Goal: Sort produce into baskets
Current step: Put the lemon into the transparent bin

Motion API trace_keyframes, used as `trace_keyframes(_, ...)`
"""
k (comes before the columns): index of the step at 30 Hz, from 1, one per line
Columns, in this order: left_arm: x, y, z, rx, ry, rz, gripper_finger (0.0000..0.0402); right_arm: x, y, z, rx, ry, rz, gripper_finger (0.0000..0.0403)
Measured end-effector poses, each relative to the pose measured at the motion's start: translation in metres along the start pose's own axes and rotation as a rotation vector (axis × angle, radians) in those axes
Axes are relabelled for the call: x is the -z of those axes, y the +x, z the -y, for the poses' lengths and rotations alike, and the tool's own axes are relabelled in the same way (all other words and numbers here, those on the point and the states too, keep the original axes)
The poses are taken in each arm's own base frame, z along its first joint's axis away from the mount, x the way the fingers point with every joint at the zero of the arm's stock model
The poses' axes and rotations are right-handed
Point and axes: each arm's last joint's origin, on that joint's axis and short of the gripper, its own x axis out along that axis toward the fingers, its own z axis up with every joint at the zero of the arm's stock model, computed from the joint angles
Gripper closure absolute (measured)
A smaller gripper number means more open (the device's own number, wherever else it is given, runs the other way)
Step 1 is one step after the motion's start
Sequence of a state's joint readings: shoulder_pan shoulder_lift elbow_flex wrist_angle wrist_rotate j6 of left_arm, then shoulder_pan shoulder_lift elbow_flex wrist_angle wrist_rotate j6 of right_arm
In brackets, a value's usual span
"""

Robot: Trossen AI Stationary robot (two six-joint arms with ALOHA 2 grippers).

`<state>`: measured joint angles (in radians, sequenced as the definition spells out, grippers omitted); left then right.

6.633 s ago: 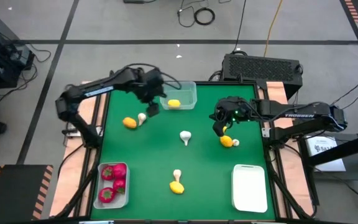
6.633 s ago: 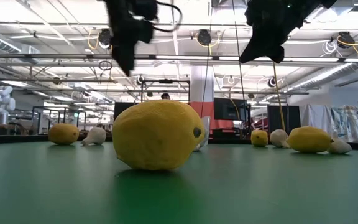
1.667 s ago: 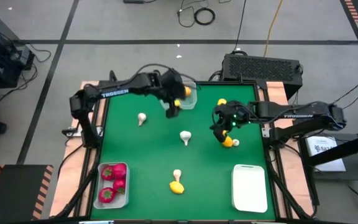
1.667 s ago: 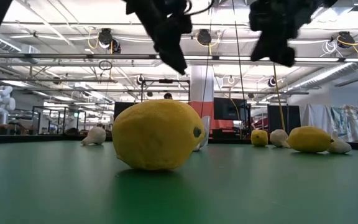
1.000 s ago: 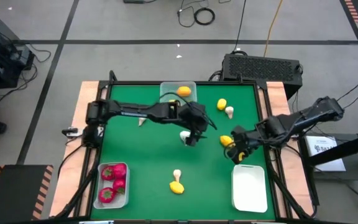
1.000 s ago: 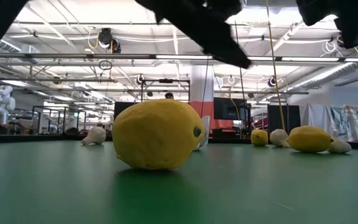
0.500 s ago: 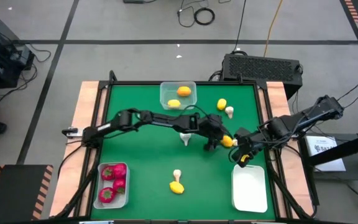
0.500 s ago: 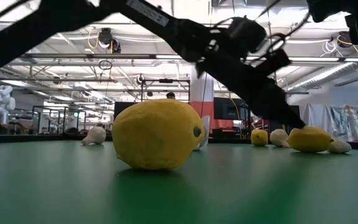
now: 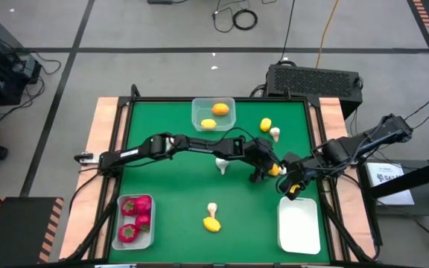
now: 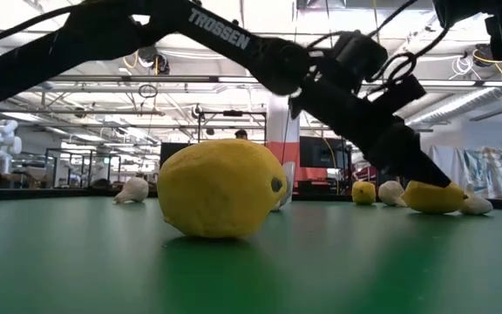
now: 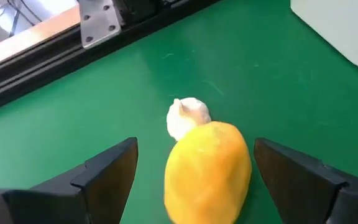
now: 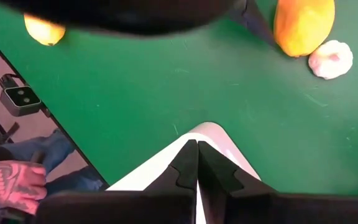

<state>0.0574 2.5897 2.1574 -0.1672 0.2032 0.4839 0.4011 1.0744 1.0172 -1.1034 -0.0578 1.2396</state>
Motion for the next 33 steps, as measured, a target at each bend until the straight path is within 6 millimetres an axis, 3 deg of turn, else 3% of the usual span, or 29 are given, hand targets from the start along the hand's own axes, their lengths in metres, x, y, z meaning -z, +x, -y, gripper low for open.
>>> trace_keyframes(5, 0.019, 0.015, 0.007, 0.025, -0.041, -0.034, 0.0073, 0.0, 0.0, 0.0, -0.002, 0.013, 0.0, 0.0403)
trace_keyframes(19, 0.022, 0.019, 0.01, 0.032, -0.094, -0.031, 0.0077, -0.001, 0.0, -0.002, -0.018, 0.026, 0.011, 0.0403)
trace_keyframes(28, 0.019, 0.018, 0.01, 0.039, -0.147, -0.04, 0.0141, -0.001, 0.0, -0.002, -0.016, -0.003, 0.017, 0.0403)
trace_keyframes(33, 0.008, 0.007, 0.007, 0.045, -0.178, -0.05, 0.0167, -0.001, 0.0, -0.002, -0.012, -0.025, 0.025, 0.0403)
